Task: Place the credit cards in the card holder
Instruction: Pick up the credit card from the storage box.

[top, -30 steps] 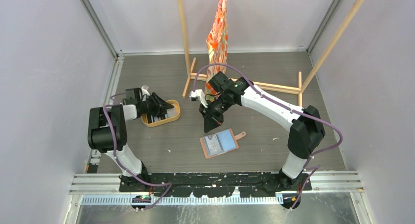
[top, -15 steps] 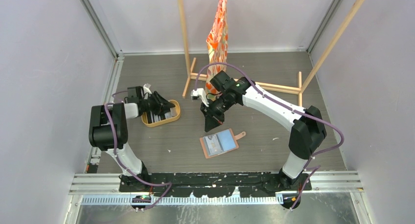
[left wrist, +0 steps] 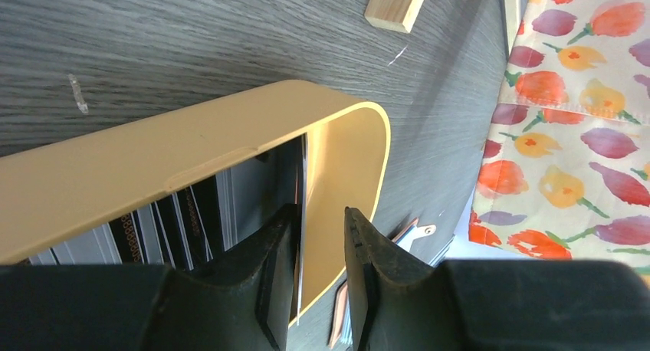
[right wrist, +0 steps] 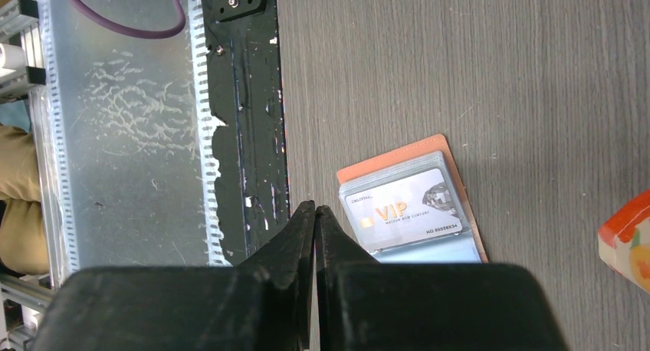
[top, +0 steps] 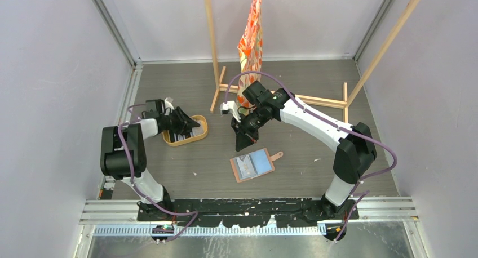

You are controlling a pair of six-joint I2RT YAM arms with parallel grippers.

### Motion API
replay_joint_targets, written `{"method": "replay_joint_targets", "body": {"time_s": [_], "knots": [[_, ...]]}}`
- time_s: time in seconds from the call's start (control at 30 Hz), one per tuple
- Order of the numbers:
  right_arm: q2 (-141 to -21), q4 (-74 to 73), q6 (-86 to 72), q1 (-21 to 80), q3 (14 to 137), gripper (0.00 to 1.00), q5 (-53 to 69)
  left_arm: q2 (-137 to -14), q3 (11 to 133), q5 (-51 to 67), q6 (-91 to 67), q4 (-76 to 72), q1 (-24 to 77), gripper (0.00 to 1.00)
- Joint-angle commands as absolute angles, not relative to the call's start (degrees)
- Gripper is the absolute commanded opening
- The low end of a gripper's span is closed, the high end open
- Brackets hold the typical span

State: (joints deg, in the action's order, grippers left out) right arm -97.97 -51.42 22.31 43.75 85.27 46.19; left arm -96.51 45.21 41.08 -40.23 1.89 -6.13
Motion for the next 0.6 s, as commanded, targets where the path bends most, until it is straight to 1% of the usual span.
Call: {"method": "replay_joint_targets", "body": {"time_s": [0.0, 0.3, 0.47, 0.57], "knots": [[-95.0, -50.3, 22.4, 43.4, 84.9, 0.07, 47.6, -92.9, 45.5, 41.5, -39.2, 2.4, -6.9, 0.30], [-94.9, -50.3, 22.4, 43.4, 84.9, 0.07, 47.8, -91.7, 44.4, 41.5, -39.1, 2.6, -8.1, 0.28], [-94.9, -50.4, 22.4, 43.3, 84.8, 0.07, 47.8, -92.6, 44.5, 41.3, -39.2, 2.7, -8.1, 0.21], [-94.9, -50.2, 22.4, 43.4, 84.8, 0.07, 47.8, -92.4, 44.5, 41.1, -39.1, 3.2, -8.2, 0.19]]}}
